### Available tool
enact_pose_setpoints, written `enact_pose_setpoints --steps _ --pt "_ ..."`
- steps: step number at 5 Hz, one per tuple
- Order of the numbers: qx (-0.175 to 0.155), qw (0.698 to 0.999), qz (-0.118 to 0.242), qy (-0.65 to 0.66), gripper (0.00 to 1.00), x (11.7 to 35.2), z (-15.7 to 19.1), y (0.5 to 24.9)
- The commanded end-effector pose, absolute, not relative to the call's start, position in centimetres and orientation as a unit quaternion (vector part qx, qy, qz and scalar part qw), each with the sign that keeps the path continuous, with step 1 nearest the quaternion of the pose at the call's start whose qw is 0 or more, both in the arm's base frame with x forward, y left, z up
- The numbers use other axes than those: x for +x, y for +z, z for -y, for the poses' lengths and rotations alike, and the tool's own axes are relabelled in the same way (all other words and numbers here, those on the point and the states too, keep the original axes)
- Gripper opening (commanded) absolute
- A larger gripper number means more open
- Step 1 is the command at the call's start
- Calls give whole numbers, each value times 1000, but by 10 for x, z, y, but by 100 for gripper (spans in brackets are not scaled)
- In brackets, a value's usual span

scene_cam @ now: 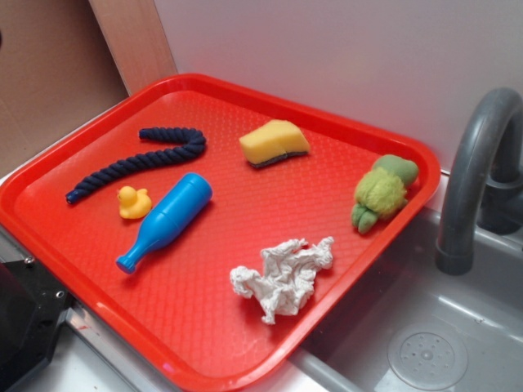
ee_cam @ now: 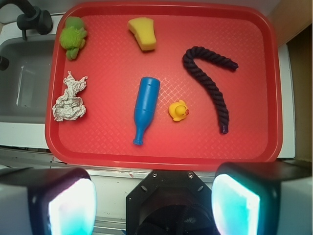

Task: Grab the blue rope.

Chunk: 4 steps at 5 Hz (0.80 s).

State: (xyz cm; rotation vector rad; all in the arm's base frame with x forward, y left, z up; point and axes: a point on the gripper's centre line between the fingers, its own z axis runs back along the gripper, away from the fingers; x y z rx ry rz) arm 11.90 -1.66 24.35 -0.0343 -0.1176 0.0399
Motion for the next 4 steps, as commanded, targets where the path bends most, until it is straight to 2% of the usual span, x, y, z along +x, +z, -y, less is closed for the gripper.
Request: enact_pose_setpoints --steps 1,3,4 --pt "-17 998 59 20 100 119 17 244" --pt "19 997 69 -13 100 163 -20 216" --pt "62 994 65 -62 100 183 -48 199"
